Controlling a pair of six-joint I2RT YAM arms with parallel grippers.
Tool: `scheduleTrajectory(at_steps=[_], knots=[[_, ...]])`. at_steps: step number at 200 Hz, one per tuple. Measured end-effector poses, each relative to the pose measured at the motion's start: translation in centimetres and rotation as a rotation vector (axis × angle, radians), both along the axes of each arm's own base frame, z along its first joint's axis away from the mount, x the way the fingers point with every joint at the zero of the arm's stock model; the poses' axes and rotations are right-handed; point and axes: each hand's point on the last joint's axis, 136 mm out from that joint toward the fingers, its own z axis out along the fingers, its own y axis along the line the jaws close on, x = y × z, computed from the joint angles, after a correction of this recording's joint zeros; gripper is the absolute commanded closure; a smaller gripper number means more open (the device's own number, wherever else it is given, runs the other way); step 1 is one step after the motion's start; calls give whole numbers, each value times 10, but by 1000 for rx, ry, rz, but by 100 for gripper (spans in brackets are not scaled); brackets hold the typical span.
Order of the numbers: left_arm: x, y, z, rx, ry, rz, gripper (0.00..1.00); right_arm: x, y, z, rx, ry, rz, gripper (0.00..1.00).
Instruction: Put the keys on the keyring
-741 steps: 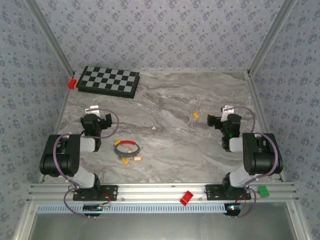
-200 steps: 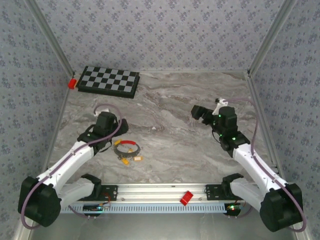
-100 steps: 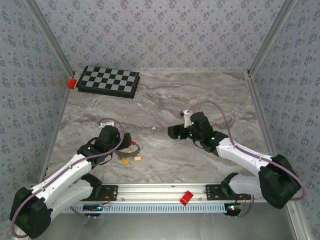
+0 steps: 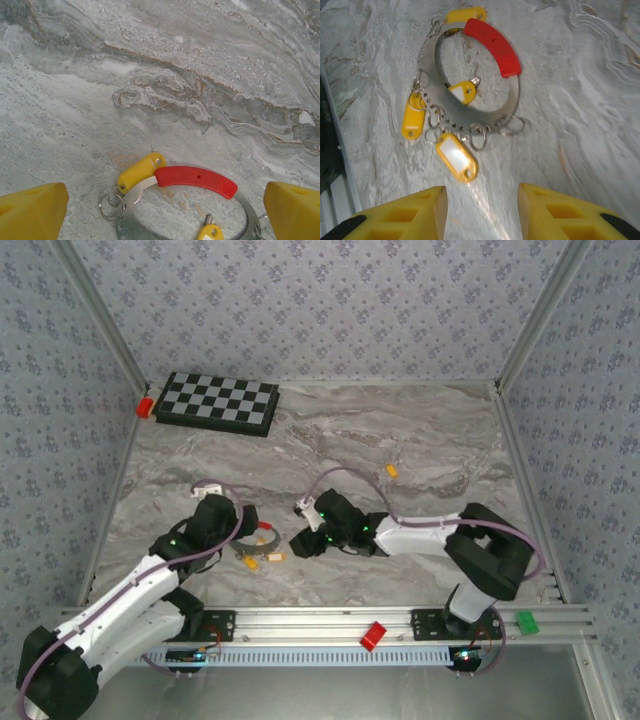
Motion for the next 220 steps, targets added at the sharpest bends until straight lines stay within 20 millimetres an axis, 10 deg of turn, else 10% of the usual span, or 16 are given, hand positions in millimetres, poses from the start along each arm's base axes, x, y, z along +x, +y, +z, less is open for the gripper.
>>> scheduleTrajectory(at_steps=[220], knots=[[-12, 11, 9, -44, -83, 17, 0, 0, 44, -38, -39, 121, 76, 83]])
